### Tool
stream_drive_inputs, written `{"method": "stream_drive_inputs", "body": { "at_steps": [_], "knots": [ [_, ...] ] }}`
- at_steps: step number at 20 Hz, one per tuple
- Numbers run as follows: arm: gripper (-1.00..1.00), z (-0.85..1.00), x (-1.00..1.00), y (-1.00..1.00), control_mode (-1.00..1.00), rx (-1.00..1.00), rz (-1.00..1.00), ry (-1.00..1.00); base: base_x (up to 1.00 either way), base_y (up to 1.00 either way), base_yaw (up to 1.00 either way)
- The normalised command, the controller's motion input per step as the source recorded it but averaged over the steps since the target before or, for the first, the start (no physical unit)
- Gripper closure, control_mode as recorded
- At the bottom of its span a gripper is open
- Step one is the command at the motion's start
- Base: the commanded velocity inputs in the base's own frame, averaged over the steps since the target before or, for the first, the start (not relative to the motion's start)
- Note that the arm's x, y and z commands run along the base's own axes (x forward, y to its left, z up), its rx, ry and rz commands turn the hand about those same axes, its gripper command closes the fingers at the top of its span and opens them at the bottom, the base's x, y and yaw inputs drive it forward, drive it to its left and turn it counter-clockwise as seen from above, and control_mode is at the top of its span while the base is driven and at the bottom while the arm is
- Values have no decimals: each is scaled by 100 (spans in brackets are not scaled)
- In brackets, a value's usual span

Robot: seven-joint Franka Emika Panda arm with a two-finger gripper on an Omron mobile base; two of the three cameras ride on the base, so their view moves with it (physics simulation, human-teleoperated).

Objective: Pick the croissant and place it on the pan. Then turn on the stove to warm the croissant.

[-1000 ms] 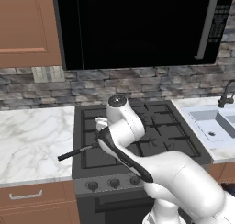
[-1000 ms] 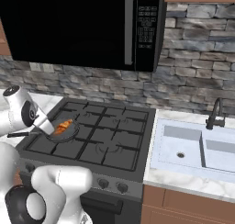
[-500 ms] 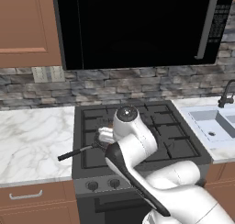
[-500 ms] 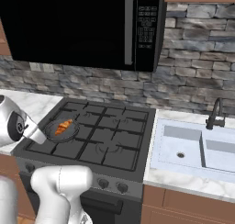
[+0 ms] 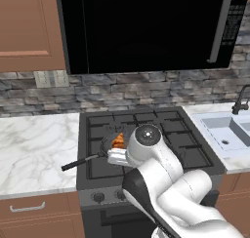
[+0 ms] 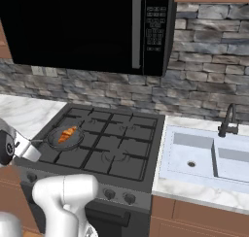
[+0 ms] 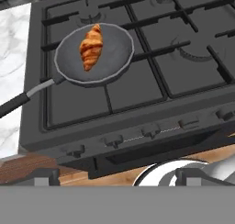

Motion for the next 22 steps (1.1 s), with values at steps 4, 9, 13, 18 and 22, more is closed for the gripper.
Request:
{"method": "stream_drive_inputs", "body": {
  "at_steps": [4,9,13,18,22],
  "knots": [
    [-100,3,-60,1,-100,0,8,-17,0,0,0],
    [-100,0,-40,16,-100,-1,3,-20,0,0,0],
    [-100,0,-35,18,-100,-2,2,-21,0,0,0],
    [-100,-3,-24,11,-100,-1,2,-28,0,0,0],
    [-100,-19,-4,7,-100,-1,0,-30,0,0,0]
  ]
}}
